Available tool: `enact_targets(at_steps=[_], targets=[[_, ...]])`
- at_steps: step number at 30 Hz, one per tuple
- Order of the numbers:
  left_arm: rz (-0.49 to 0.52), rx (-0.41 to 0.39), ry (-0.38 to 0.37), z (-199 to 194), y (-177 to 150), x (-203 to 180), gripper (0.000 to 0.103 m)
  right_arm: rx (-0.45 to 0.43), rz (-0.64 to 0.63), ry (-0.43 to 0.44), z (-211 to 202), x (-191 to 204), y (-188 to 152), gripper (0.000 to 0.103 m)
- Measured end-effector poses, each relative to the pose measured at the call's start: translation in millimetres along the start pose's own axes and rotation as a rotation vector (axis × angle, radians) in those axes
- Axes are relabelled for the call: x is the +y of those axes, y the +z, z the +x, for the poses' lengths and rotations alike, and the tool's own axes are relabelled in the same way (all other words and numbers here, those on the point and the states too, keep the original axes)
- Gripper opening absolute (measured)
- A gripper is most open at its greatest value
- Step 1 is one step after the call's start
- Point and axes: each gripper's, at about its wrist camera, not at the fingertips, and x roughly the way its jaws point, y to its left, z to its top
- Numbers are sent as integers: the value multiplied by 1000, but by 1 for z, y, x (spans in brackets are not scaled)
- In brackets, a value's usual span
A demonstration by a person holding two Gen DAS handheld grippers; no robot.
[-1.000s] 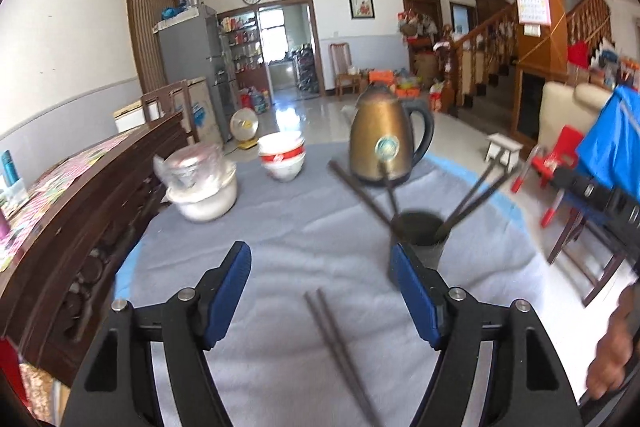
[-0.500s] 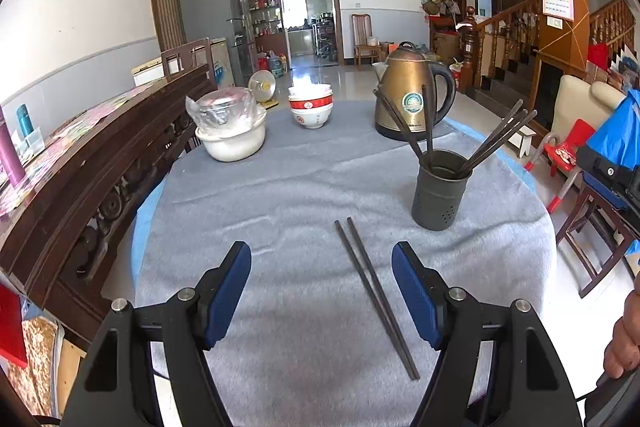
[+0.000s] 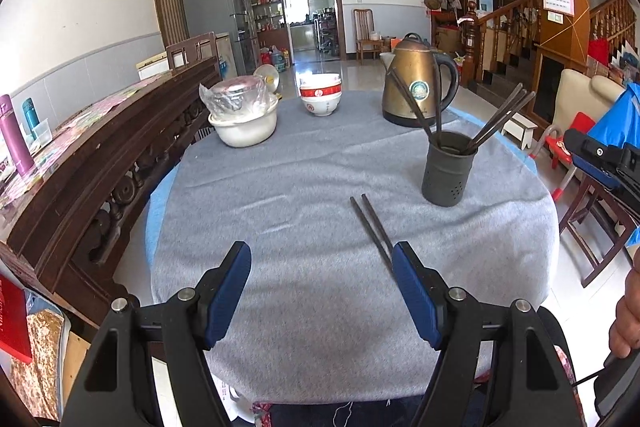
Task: Organize utensils
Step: 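Move both open grippers back over the last two chopsticks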
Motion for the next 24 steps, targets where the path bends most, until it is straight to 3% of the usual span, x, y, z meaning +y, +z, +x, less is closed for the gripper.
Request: enact_targets(at_steps=[13,24], targets=[[-23,34,-8,2,-7,11,74,63,-12,36,17,12,-19,39],[-45,97,-29,18,-13,11,74,123,17,31,28,0,-29,39]])
